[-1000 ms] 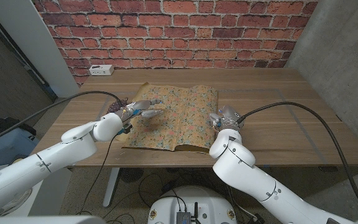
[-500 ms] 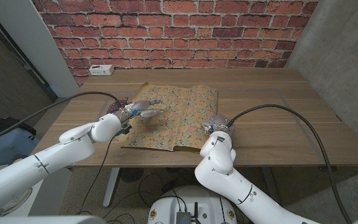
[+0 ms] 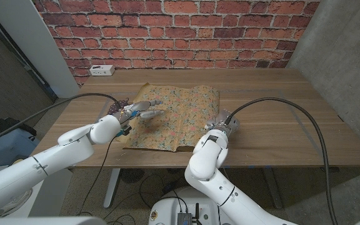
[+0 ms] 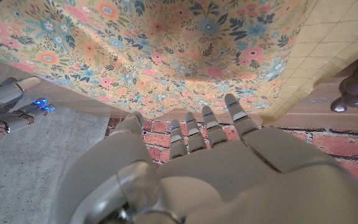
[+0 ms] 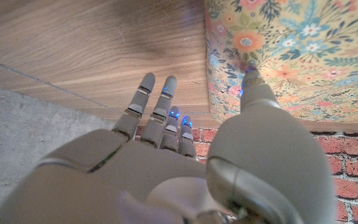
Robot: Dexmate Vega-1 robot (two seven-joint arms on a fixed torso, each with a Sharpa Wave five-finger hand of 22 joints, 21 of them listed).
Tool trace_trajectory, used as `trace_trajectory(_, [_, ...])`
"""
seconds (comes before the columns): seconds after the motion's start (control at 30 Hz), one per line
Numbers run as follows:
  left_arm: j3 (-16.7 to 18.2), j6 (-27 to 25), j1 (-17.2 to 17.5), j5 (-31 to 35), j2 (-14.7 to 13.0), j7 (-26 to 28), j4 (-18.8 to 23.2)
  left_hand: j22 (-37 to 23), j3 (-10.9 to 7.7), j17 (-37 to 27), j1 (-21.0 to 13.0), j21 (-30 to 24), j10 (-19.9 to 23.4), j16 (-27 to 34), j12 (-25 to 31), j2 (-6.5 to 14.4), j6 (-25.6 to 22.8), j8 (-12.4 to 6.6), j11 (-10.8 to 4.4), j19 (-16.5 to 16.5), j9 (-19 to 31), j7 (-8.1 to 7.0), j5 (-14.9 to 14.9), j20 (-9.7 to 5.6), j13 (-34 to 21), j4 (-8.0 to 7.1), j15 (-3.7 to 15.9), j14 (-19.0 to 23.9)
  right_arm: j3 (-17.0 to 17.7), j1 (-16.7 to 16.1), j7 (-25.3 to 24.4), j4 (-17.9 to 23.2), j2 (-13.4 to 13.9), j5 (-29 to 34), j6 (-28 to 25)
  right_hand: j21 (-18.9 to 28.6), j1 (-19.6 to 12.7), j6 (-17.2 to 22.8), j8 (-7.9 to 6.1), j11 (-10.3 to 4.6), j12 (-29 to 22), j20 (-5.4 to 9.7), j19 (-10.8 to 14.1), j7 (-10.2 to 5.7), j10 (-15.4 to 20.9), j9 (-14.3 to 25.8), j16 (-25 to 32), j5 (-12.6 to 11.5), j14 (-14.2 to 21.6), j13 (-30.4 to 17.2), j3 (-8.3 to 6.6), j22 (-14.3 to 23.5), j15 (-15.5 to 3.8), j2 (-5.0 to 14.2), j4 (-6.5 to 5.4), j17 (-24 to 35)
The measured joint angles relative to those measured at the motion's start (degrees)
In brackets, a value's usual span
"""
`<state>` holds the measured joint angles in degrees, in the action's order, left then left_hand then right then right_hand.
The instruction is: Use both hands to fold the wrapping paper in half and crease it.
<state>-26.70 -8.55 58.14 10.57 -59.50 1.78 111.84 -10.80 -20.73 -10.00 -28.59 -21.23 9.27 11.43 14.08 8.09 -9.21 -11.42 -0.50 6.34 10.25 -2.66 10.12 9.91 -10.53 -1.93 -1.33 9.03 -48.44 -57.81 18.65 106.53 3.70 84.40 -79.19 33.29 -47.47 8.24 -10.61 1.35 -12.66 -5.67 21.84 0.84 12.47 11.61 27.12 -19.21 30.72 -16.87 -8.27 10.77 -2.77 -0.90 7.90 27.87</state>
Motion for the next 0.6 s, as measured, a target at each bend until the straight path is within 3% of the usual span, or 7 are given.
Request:
trace_trajectory(0.03, [0.05, 0.14, 0.06, -0.13, 0.0, 0.04, -0.11, 0.0, 0.0, 0.0, 0.0, 0.0, 0.0, 0.0, -0.15, 0.0, 0.0, 0.0, 0.0, 0.0, 0.0, 0.0, 0.0, 0.0, 0.0, 0.0, 0.0, 0.0, 0.49, -0.12, 2.04, -0.33, -0.56, 2.22, 0.73, 0.0, 0.92, -0.1, -0.17, 0.16, -0.25, -0.44, 0.38, 0.1, -0.14, 0.0, 0.16, -0.08, -0.52, -0.04, 0.79, 0.05, -0.04, -0.44, -0.67, 0.57])
trace_trajectory(0.2, [0.2, 0.55, 0.15, -0.45, 0.0, 0.14, -0.41, 0.0, 0.22, 0.0, 0.53, 0.28, 0.0, 0.0, -0.15, 0.08, 0.0, 0.21, 0.0, 0.0, 0.0, 0.0, 0.0, 0.0, 0.0, -0.22, 0.0, 0.0, 2.28, -0.37, 7.36, -1.51, -2.5, 6.76, 2.64, -1.75, 5.74, -0.47, -0.43, 1.49, -0.33, -3.28, -2.84, 0.5, -2.57, 0.26, -5.15, -0.51, -10.14, -0.3, 4.14, -0.07, 0.25, -2.17, -3.25, -0.17])
trace_trajectory(0.27, [0.2, 0.61, 0.15, -0.52, 0.0, 0.17, -0.41, 0.0, 0.22, 0.0, 0.54, 0.28, 0.0, 0.0, -0.15, 0.07, 0.0, 0.21, 0.0, 0.0, 0.0, 0.0, 0.0, 0.0, 0.0, -0.22, 0.0, 0.0, 2.87, -0.5, 7.36, -1.85, -3.16, 6.76, 2.64, -2.58, 9.16, 0.86, -1.14, 1.83, -0.66, -3.94, -4.25, 0.94, -2.87, 0.45, -6.49, -0.51, -11.53, -0.45, 5.77, -0.12, 0.85, -2.15, -4.89, -0.66])
trace_trajectory(0.3, [0.26, 0.68, 0.16, -0.57, 0.0, 0.18, -0.6, 0.0, 0.22, 0.0, 0.75, 0.28, 0.0, 0.0, -0.15, -0.14, 0.0, 0.21, 0.0, 0.0, 0.0, 0.0, 0.0, 0.0, 0.0, -0.22, 0.0, 0.0, 3.33, -0.61, 10.65, -2.07, -3.65, 9.22, 4.08, -2.99, 10.68, 2.04, -1.58, 1.86, -1.02, -4.25, -4.85, 1.0, -2.83, 0.52, -6.95, -0.51, -11.83, -0.55, 6.5, -0.12, 1.13, -2.1, -5.64, -0.77])
trace_trajectory(0.4, [0.3, 0.77, 0.16, -0.69, 0.03, 0.18, -0.79, 0.0, 0.22, 0.0, 0.76, 0.28, 0.0, -0.34, -0.15, -0.15, 0.0, 0.42, 0.0, 0.0, 0.0, 0.0, 0.0, 0.0, 0.0, -0.22, 0.0, 0.0, 4.53, -0.78, 13.76, -2.99, -5.26, 11.74, 5.65, -3.9, 14.01, 5.47, -2.72, 3.0, -1.95, -4.52, -6.25, 1.42, -1.67, 0.72, -7.64, -0.51, -12.13, -0.57, 7.96, -0.12, 1.43, -2.22, -7.38, -1.06])
trace_trajectory(0.5, [0.3, 1.04, -0.01, -0.79, 0.11, 0.18, -1.15, 0.0, 0.22, 0.0, 0.76, 0.28, 0.0, -0.34, -0.48, -0.15, 0.0, 0.42, 0.0, 0.0, 0.0, 0.0, 0.0, 0.0, 0.0, -0.22, 0.0, 0.0, 5.66, -0.79, 16.91, -4.86, -7.14, 14.77, 6.88, -4.66, 14.11, 6.41, -2.83, 2.5, -2.71, -3.92, -7.57, 1.21, -0.44, 0.75, -7.64, -0.71, -12.21, -0.83, 8.38, -0.12, 1.27, -2.43, -7.36, -1.06])
trace_trajectory(0.6, [0.3, 1.39, -0.3, -0.88, 0.26, 0.05, -1.57, 0.0, 0.22, 0.01, 0.76, 0.28, 0.0, -0.34, -0.6, -0.15, 0.0, 0.42, 0.0, 0.0, 0.0, 0.0, 0.0, 0.0, 0.0, -0.22, 0.0, 0.0, 7.08, -0.79, 19.45, -6.69, -9.23, 18.2, 8.26, -5.13, 10.36, 5.31, -1.88, 1.63, -3.25, -3.17, -8.24, 0.14, -0.14, 0.62, -7.23, -1.31, -11.22, -1.32, 7.94, -0.08, 0.21, -2.56, -5.54, -0.78])
